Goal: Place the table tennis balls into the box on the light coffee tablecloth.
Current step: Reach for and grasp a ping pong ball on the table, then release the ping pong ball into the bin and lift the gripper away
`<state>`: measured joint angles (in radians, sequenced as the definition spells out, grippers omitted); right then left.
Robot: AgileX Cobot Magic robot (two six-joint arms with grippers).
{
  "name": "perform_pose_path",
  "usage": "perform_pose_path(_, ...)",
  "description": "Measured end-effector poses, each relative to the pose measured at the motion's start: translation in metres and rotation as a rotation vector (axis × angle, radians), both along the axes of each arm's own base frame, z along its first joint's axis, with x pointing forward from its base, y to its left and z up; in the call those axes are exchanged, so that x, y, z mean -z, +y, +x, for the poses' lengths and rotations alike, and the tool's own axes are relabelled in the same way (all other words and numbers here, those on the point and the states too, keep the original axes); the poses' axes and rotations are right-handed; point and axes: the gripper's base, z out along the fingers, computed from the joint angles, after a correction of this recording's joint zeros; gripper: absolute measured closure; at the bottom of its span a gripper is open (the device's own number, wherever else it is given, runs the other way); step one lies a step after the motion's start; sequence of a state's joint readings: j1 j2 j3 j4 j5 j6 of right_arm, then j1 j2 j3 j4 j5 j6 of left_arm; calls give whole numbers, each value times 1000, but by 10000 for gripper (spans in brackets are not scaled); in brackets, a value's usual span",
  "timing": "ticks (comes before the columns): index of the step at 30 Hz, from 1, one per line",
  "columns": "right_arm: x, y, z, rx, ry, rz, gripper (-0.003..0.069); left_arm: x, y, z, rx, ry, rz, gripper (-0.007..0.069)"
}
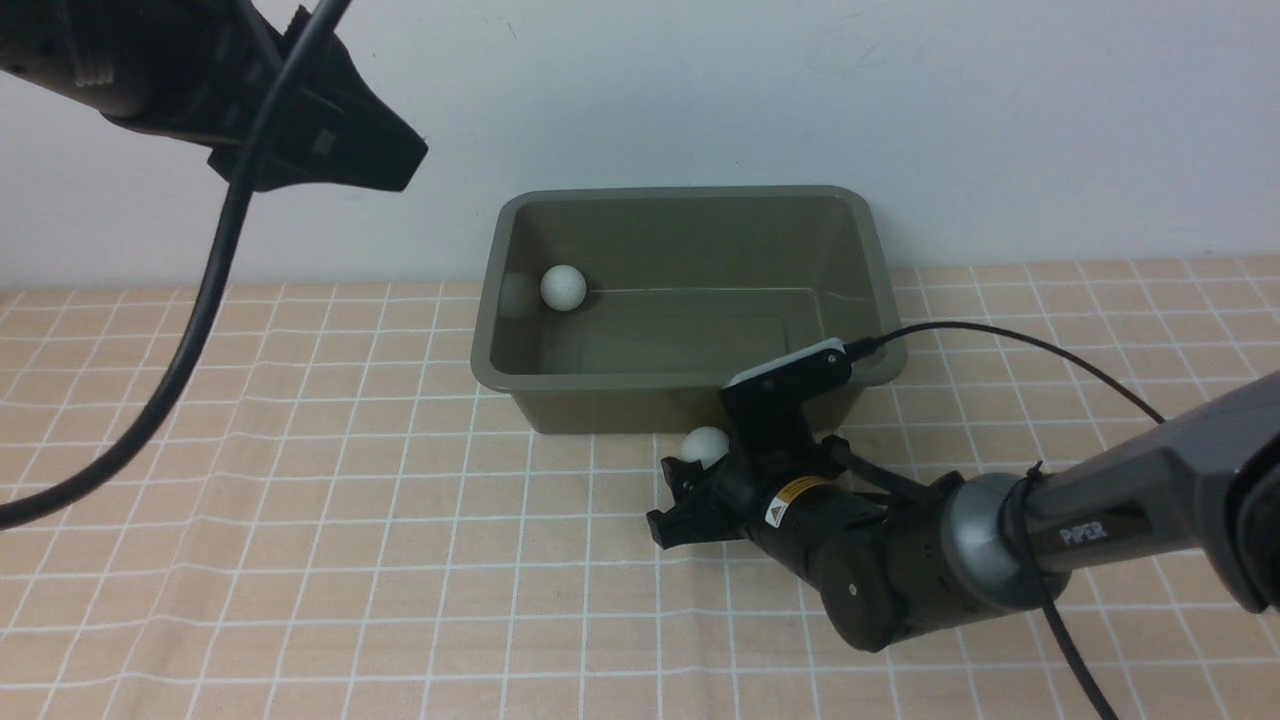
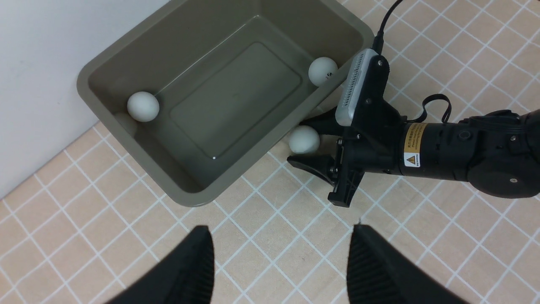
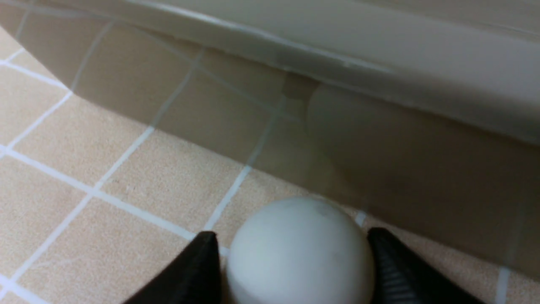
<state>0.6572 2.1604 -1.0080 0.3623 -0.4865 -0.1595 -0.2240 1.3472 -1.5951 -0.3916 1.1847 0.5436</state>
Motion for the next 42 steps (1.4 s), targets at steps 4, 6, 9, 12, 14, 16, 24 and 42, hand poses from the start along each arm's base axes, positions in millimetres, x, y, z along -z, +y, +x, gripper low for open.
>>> perform_pose_path(4,-8,-1,-3,-25,12,-31,297,0,0,0,0,0,-1,274)
perform_pose_path(6,-15,-2,-6,-39,7,-44,297,0,0,0,0,0,-1,274)
perform_pose_path(9,-31,-8,-13,-56,-10,-60,297,0,0,0,0,0,-1,274)
perform_pose_path(12,-44,-16,-24,-67,-18,-70,297,0,0,0,0,0,-1,274)
perform_pose_path(14,-52,-22,-35,-79,-3,-78,297,0,0,0,1,0,-2,274)
perform_pose_path(16,-64,-27,-48,-104,0,-81,297,0,0,0,1,1,-3,274)
perform_pose_path(24,-120,-29,-82,-228,-96,-60,297,0,0,0,2,1,-5,274)
perform_pose_path(42,-154,-48,18,-40,-148,-22,297,0,-1,0,2,2,-7,274)
